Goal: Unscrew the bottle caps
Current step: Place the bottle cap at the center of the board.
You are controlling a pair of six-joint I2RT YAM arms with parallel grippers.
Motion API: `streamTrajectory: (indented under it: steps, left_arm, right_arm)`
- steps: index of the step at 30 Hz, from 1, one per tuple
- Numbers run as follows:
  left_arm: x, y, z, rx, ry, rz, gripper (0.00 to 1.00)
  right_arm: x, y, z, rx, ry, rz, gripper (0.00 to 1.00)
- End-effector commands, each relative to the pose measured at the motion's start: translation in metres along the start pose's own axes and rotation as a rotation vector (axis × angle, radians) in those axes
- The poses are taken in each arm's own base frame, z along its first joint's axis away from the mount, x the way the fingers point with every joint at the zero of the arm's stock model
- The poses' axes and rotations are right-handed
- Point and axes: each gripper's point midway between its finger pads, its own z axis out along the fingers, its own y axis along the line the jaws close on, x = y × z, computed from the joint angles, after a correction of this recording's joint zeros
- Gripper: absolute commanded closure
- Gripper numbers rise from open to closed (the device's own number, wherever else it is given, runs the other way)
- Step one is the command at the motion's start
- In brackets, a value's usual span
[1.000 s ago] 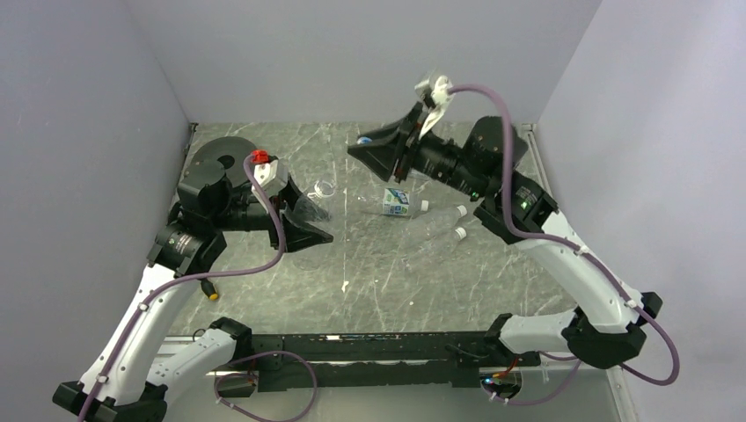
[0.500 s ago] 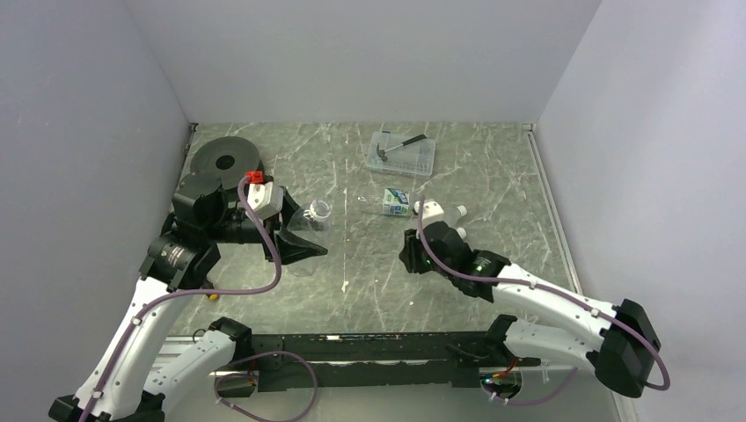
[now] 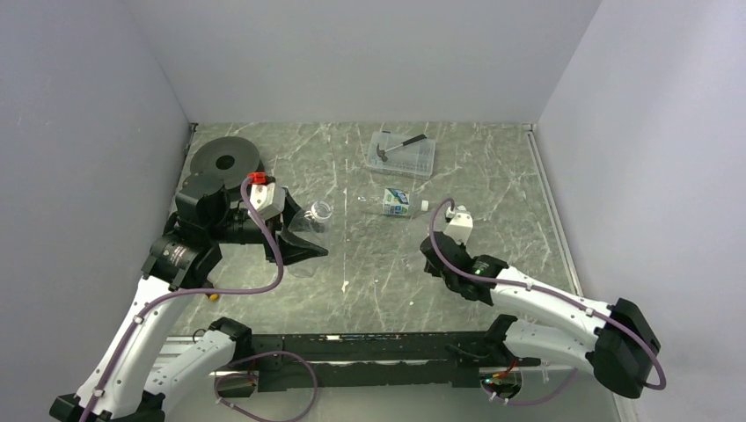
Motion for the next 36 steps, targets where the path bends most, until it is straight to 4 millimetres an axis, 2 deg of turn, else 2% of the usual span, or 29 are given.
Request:
streamTrajectory:
  steps: [1, 3, 7, 9, 10, 13, 19, 22, 25, 30, 33, 36]
  left_arm:
    - [-0.004, -0.006, 0.0, 0.033, -0.015, 0.04, 0.62]
    - [-0.005, -0.006, 0.0, 0.033, -0.015, 0.037, 0.62]
    - [-0.006, -0.006, 0.0, 0.033, -0.019, 0.045, 0.62]
    - [-0.007, -0.007, 0.0, 0.039, -0.02, 0.06, 0.63]
    - [-0.009, -0.006, 0.0, 0.036, -0.024, 0.069, 0.63]
    - [-0.012, -0.004, 0.0, 0.029, -0.03, 0.076, 0.64]
    - [-0.011, -0.003, 0.001, 0.028, -0.025, 0.072, 0.64]
    - [-0.012, -0.002, 0.0, 0.023, -0.028, 0.074, 0.64]
    - [-0.013, -0.002, 0.0, 0.019, -0.03, 0.074, 0.64]
    - [-0.012, 0.0, 0.001, 0.02, -0.028, 0.067, 0.64]
    - [-0.012, -0.001, 0.001, 0.021, -0.027, 0.065, 0.64]
    - [-0.012, -0.001, 0.001, 0.02, -0.025, 0.063, 0.64]
  right_arm:
    - [0.025, -0.02, 0.011, 0.097, 0.025, 0.044, 0.87]
    - [0.03, -0.026, 0.013, 0.123, 0.031, 0.042, 0.87]
    - [0.026, -0.025, 0.013, 0.133, 0.005, 0.085, 0.84]
    - [0.027, -0.03, 0.013, 0.164, -0.008, 0.126, 0.76]
    - [0.028, -0.031, 0.014, 0.166, -0.009, 0.138, 0.68]
    - [0.041, -0.026, 0.019, 0.16, 0.008, 0.128, 0.57]
    - [0.079, -0.018, 0.027, 0.204, 0.074, 0.05, 0.55]
    - [0.085, -0.013, 0.023, 0.205, 0.08, 0.042, 0.55]
    - [0.073, -0.007, 0.016, 0.184, 0.054, 0.051, 0.54]
    - [0.025, 0.013, -0.01, 0.092, -0.022, 0.069, 0.48]
    - [-0.007, 0.037, -0.035, -0.046, -0.051, 0.064, 0.39]
    - [-0.041, 0.067, -0.068, -0.229, -0.082, 0.045, 0.31]
